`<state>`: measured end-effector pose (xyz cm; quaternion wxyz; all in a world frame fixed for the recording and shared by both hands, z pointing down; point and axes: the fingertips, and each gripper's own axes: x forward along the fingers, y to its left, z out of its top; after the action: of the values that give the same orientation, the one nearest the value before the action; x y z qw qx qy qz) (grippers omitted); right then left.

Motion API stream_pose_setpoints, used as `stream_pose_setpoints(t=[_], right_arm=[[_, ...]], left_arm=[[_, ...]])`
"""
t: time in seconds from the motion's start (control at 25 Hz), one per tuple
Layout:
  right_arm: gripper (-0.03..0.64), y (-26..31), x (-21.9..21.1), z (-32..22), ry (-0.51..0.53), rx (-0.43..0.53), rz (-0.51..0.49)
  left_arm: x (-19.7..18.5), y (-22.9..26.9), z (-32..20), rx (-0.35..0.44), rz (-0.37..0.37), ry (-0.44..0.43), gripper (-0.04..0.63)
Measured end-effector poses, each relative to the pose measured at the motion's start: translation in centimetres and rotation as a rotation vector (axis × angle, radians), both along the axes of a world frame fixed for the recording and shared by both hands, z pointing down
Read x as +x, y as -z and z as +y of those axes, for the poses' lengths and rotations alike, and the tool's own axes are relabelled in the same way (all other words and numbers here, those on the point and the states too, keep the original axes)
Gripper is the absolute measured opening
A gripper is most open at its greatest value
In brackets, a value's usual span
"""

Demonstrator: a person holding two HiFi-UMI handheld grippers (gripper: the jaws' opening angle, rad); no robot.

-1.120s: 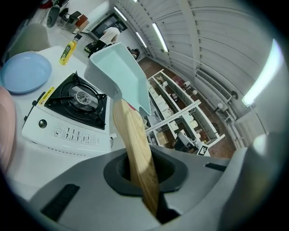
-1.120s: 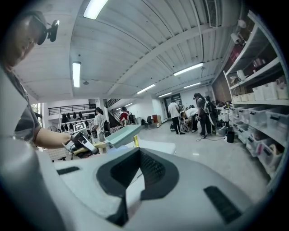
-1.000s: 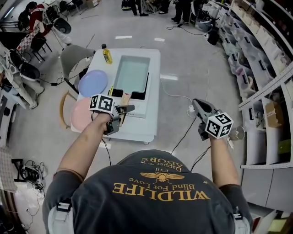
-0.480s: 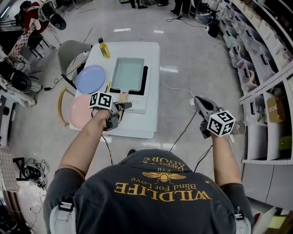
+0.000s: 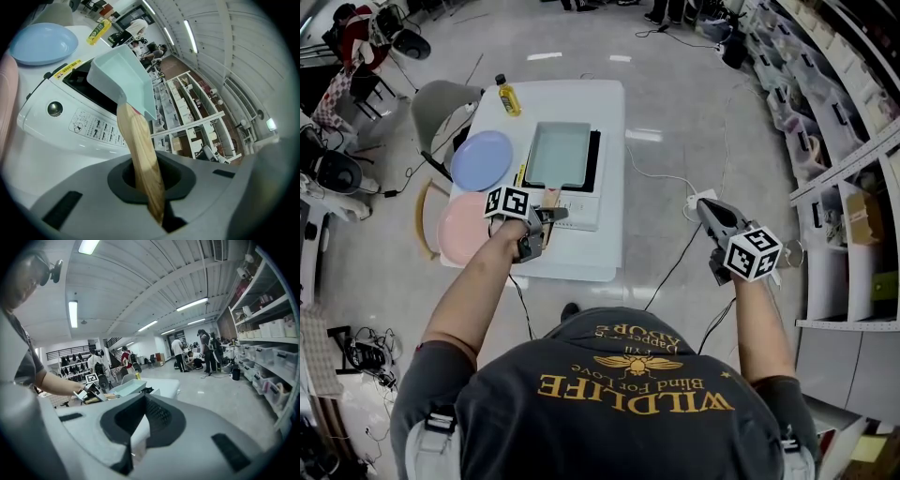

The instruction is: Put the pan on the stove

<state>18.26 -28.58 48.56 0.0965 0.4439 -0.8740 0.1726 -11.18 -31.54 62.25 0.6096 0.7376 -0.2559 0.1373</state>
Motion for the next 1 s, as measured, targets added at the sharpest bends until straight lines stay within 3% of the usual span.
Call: stream_pose_setpoints(t=[0.44,0.52,0.64,0.8,1.0], right_arm=[[0.0,-0.5,0.3,0.3,-0.008,-0.014,-0.008],[0.0,-0.7,0.2,0.3,-0.005,-0.016,-0.01],[0.0,-0.9,0.2,0.2,-0.002,-0.018,-0.012],[0.0,-0.9,0.2,0.0,0.005,-0.018,-0.015],[0.0,-0.7,0.1,-0.1,0.009,-0.014,-0.015]], left_arm=[[-0.1,-1.0,-0.7,-0.019,0.003,-0.026,0.032],[-0.3,-1.2,-0.8,-0.009,-0.029,-0.038,0.038],[-0.5,-1.8,-1.1,0.039,-0.151,-0.064,0.056],[-0.9,-1.8,-1.7,0.082,-0.228,-0.029,0.183],[-1.8,-1.5,-2.0,0.116,-0.273,0.035,0.269]])
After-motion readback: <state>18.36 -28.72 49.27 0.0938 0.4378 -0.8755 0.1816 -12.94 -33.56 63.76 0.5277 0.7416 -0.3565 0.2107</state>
